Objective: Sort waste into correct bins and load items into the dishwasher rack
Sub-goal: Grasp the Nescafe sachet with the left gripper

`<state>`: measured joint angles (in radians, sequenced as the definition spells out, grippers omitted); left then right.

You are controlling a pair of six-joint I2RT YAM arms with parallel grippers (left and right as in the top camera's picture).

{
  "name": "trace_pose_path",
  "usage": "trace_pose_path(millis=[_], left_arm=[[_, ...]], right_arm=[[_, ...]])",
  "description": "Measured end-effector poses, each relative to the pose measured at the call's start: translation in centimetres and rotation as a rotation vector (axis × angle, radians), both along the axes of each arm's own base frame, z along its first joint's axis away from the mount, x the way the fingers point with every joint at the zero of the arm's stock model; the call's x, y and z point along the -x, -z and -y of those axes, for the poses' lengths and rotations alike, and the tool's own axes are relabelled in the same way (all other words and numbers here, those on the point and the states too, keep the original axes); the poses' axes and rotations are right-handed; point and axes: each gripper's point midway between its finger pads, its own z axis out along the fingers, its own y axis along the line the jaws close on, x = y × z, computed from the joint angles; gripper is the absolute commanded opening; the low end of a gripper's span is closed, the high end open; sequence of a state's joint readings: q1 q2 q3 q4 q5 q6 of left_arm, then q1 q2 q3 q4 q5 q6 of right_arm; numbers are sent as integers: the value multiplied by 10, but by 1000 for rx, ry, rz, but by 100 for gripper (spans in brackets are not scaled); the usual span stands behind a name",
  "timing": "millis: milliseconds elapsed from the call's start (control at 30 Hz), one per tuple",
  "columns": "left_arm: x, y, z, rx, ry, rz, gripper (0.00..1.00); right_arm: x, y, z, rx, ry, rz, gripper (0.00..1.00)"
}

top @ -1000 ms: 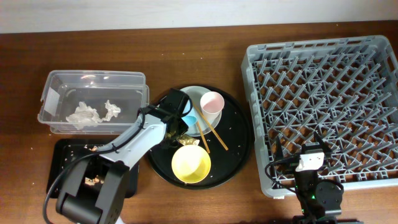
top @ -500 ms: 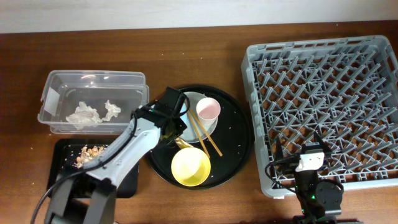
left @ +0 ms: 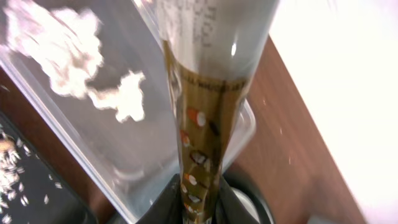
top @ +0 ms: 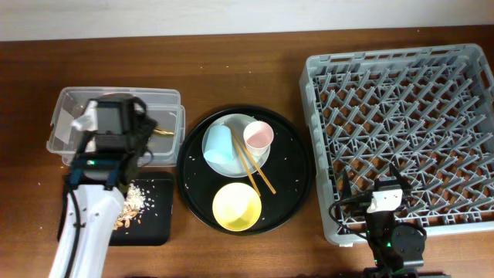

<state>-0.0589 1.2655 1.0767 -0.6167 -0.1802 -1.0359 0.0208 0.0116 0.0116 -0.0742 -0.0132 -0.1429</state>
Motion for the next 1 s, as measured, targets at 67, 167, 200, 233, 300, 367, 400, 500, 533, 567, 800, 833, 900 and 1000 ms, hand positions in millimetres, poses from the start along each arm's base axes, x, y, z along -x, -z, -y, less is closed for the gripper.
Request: trace_pose_path(millis=[67, 167, 200, 233, 300, 367, 400, 500, 533, 567, 800, 833, 900, 1000], left_arm=[[-9, 13, -27, 2, -74, -20, 37], [-28, 55, -39, 1, -97, -98, 79], [-29, 57, -39, 1, -96, -104, 81], [-33, 54, -39, -12, -82, -86, 81], [-34, 51, -35, -37, -15, -85, 72], [-27, 24, -8, -32, 167, -34, 64], [-12, 6, 18, 0, 285, -9, 55], [35, 7, 79, 71, 507, -112, 56], [40, 9, 90, 75, 544, -126, 73], [48, 11, 109, 81, 609, -143, 99], [66, 12, 151, 82, 751, -154, 99], [66, 12, 151, 82, 750, -154, 99], [66, 12, 151, 82, 751, -154, 99], [66, 12, 151, 82, 751, -154, 99]], right_arm=[[0, 0, 0, -1, 0, 0, 98], [0, 0, 0, 0, 0, 0, 98], [0, 0, 0, 0, 0, -1, 98], [0, 0, 0, 0, 0, -1, 98], [0, 0, 0, 0, 0, -1, 98], [0, 0, 0, 0, 0, -1, 98], [0, 0, 0, 0, 0, -1, 98], [0, 0, 0, 0, 0, 0, 98], [0, 0, 0, 0, 0, 0, 98], [0, 0, 0, 0, 0, 0, 98], [0, 0, 0, -1, 0, 0, 98], [0, 0, 0, 0, 0, 0, 98], [0, 0, 0, 0, 0, 0, 98], [0, 0, 0, 0, 0, 0, 98]])
